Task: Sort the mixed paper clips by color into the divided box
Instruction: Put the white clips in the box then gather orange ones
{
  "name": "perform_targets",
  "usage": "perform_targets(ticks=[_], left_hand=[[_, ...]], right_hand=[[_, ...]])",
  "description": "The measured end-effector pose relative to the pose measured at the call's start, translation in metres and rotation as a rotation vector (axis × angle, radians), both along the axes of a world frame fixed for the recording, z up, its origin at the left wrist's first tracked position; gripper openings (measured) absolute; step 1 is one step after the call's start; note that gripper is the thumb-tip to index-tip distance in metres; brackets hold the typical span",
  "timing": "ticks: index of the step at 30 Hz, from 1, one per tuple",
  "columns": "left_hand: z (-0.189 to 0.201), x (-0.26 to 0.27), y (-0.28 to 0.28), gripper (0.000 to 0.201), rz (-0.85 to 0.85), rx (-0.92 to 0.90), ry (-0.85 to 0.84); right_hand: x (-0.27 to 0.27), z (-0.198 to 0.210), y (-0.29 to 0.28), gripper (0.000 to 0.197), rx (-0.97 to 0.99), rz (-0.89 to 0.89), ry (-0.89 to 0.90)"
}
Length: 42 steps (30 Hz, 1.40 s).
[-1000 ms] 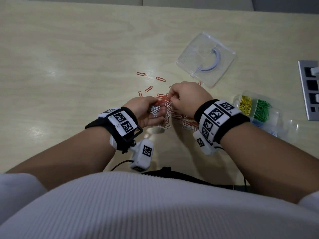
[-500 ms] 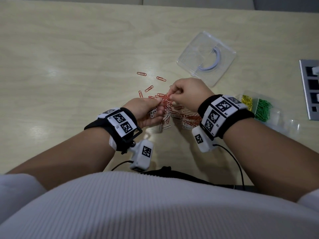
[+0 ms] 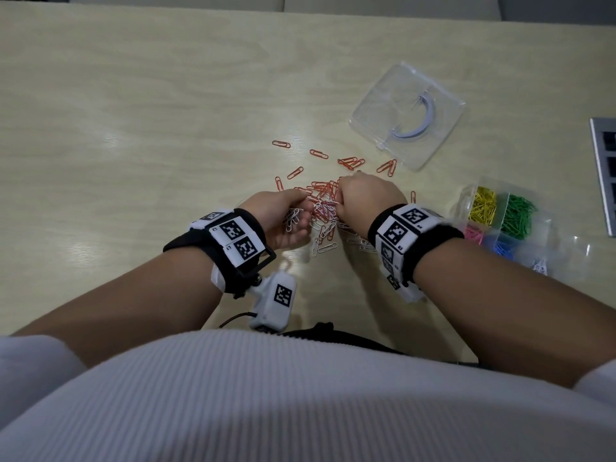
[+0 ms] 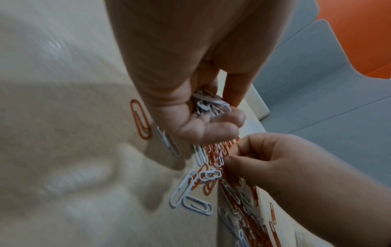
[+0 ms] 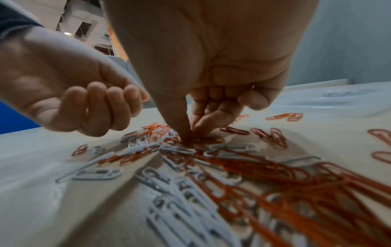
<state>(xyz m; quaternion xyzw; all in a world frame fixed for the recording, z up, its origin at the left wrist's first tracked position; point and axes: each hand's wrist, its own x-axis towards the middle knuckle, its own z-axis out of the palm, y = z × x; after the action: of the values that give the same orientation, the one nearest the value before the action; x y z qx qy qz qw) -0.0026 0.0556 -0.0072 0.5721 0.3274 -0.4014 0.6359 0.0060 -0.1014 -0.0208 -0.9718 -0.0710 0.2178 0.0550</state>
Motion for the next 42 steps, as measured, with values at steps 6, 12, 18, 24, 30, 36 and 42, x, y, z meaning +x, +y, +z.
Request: perform_targets(ticks=[6,12,18,24,30,36,42], left_hand=[[0.000,0.003,0.003,0.031,0.020,-0.033,0.009],[-0.001,0.003,-0.004,0.037,0.036,-0.029,-0.023],[0.002,0.001,-0.002,0.030,0.039,-0.020,-0.014],[-0.001,0.000,0.010,0.030,0.081,-0.011,0.015],[-0.002,-0.002,0.008,0.030,0.065,-0.026,0.027],[-0.001,-0.001,0.011,0.029,0.078,-0.033,0.019],[-0.004,-0.001,0.014,0.029,0.077,-0.023,0.013]], right_hand=[[0.002,0.014,-0.007,0.008,0.153,-0.126,0.014],[0.003,0.027,-0.003,0.002,0.330,-0.064,0.021],[0.000,0.021,0.008,0.020,0.378,-0.039,-0.065],[-0.004,0.008,-0.006,0.030,0.114,-0.030,0.048],[-0.004,0.008,0.000,0.017,0.144,0.016,0.035],[-0.005,0.008,-0.001,0.014,0.044,0.007,0.040],[0.003,0.012,-0.013,0.025,-0.001,-0.112,-0.039]])
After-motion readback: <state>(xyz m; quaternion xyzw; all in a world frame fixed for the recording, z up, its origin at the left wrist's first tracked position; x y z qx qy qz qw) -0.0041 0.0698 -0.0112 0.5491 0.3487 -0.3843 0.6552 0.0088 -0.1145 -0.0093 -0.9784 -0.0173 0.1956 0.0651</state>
